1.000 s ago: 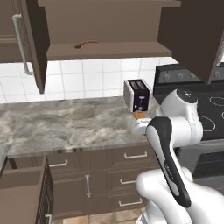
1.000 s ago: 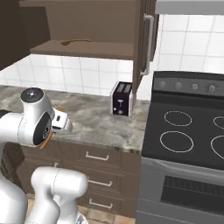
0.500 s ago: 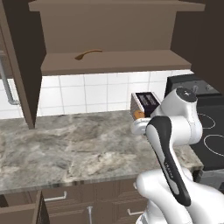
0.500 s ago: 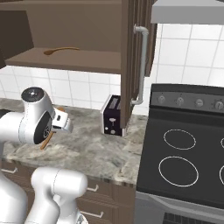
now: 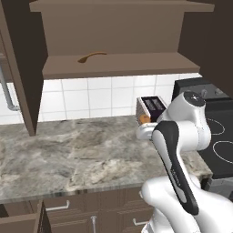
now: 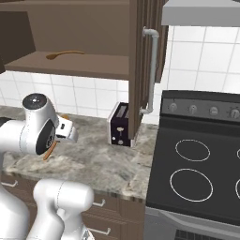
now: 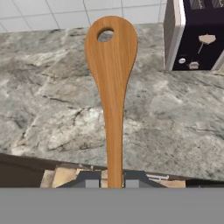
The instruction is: Organize the utensils by type. Pick up the wooden spoons from the counter and place them in the open cabinet. Then pick up the metallic utensils from the counter and place them in the open drawer.
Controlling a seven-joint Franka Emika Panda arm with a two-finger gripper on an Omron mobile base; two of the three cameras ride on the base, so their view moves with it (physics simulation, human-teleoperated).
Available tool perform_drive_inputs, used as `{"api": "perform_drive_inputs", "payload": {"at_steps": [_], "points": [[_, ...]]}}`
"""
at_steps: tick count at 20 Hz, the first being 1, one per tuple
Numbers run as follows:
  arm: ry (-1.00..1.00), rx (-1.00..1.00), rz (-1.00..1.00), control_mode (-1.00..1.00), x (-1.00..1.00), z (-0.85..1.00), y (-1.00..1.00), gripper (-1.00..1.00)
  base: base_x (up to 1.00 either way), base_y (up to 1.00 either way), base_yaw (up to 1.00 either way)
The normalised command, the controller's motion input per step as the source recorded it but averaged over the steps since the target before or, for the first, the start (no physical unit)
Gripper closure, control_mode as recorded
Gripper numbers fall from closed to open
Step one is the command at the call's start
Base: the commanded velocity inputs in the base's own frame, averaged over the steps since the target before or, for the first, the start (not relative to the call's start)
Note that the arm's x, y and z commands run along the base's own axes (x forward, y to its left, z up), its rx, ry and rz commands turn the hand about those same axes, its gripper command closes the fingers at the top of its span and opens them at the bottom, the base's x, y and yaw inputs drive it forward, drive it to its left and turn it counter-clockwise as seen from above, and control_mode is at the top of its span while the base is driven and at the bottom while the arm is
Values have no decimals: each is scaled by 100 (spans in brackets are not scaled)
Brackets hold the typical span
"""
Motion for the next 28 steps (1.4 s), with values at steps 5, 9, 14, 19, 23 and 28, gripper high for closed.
{"api": "perform_drive_inputs", "payload": {"at_steps": [5, 9, 14, 19, 23, 28], "points": [[0, 0, 0, 100, 0, 0, 0, 100, 0, 0, 0], [0, 0, 0, 100, 0, 0, 0, 100, 0, 0, 0], [0, 0, 0, 100, 0, 0, 0, 100, 0, 0, 0], [-5, 0, 0, -100, -9, 22, 0, 100, -1, 0, 0], [-15, -19, 3, -100, -3, 53, 9, 100, 0, 0, 0], [-9, -28, 9, -100, -1, 60, 3, 100, 0, 0, 0]]}}
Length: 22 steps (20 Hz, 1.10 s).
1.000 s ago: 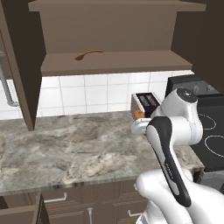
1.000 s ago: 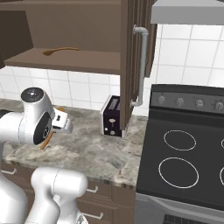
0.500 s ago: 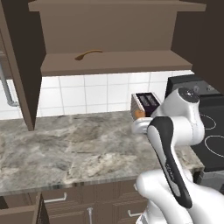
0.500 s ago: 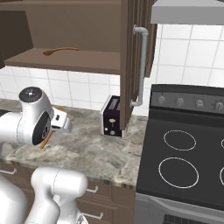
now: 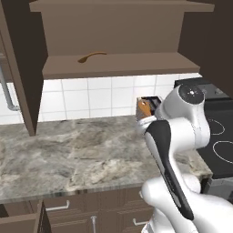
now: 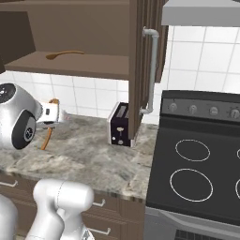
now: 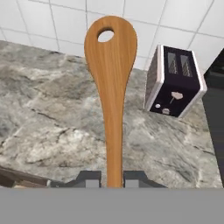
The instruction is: Organize the utensils by type. Pick up the wooden spoons from the counter and place them in the open cabinet. Then pick up the metallic utensils from the counter and place them in the open drawer.
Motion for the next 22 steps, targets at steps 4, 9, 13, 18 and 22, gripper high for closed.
{"api": "perform_drive_inputs", "payload": {"at_steps": [4, 9, 13, 18, 22], "points": [[0, -31, 27, -100, 0, 64, -2, 100, 0, 0, 0], [15, -27, 28, -100, 2, 64, -4, 100, 0, 0, 0], [19, -21, 31, -100, 0, 42, -13, 100, 0, 0, 0], [-13, -32, 17, -100, 3, 25, -1, 100, 0, 0, 0], [-33, -27, 8, -100, 12, 14, 0, 100, 0, 0, 0]]}}
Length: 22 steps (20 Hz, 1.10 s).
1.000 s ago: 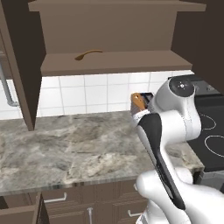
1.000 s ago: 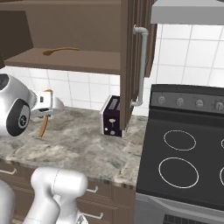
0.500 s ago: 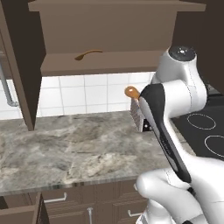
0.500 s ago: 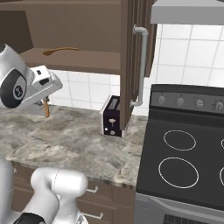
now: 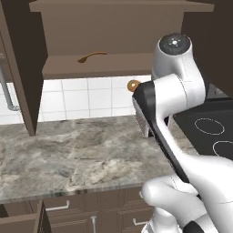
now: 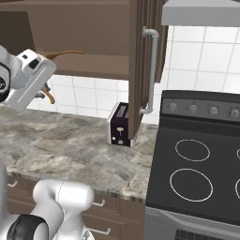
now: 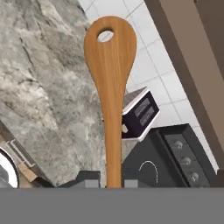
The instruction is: Organize the utensils by type. Pick up the wooden spoons from the counter and place them in the open cabinet. Then pick up the metallic utensils from the counter and place them in the open drawer.
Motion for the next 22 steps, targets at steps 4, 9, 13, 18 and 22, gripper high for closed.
{"api": "perform_drive_inputs", "payload": {"at_steps": [4, 9, 13, 18, 22], "points": [[-38, -17, 5, -100, 18, 12, -5, 100, 0, 0, 0], [-12, -11, 2, -100, 40, 26, -5, 100, 0, 0, 0], [-3, -8, 0, -100, 54, 33, -6, 100, 0, 0, 0], [1, -10, 0, -100, 54, 45, 0, 100, 0, 0, 0], [8, -10, 1, -100, 57, 27, -3, 100, 0, 0, 0]]}}
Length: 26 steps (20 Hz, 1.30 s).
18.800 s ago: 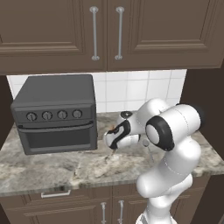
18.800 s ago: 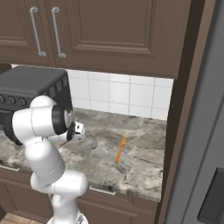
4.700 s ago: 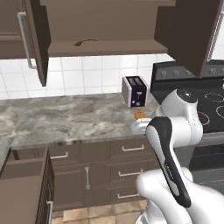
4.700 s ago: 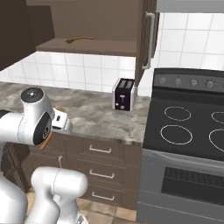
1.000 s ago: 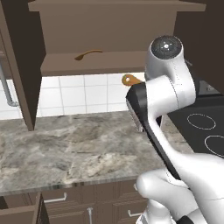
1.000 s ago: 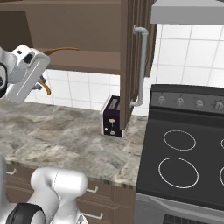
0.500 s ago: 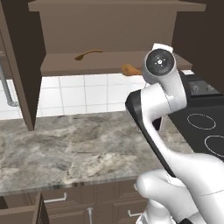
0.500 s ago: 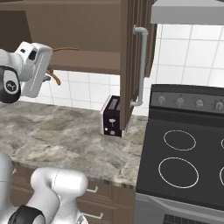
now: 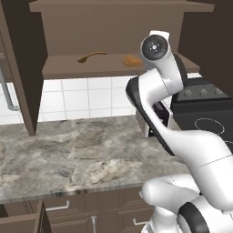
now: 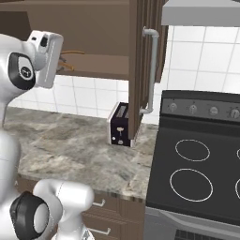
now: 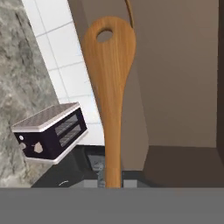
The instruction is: Organize the utensils by type. Pick up the wooden spoons from the counter and place them in the open cabinet. Then pick up the metallic utensils from the counter and place them in the open drawer.
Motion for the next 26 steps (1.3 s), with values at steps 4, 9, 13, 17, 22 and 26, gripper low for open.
{"api": "perform_drive_inputs", "payload": {"at_steps": [4, 9, 13, 17, 22, 26], "points": [[3, -7, 5, -100, 74, -3, -13, 100, 0, 0, 0], [0, -4, 9, -100, 69, -17, -13, 100, 0, 0, 0], [0, -2, 10, -100, 73, -18, -8, 100, 0, 0, 0], [0, -1, 10, -100, 74, -6, -9, 100, 0, 0, 0], [3, 0, 9, -100, 74, -2, -13, 100, 0, 0, 0], [7, -3, 7, -100, 55, -10, -17, 100, 0, 0, 0]]}}
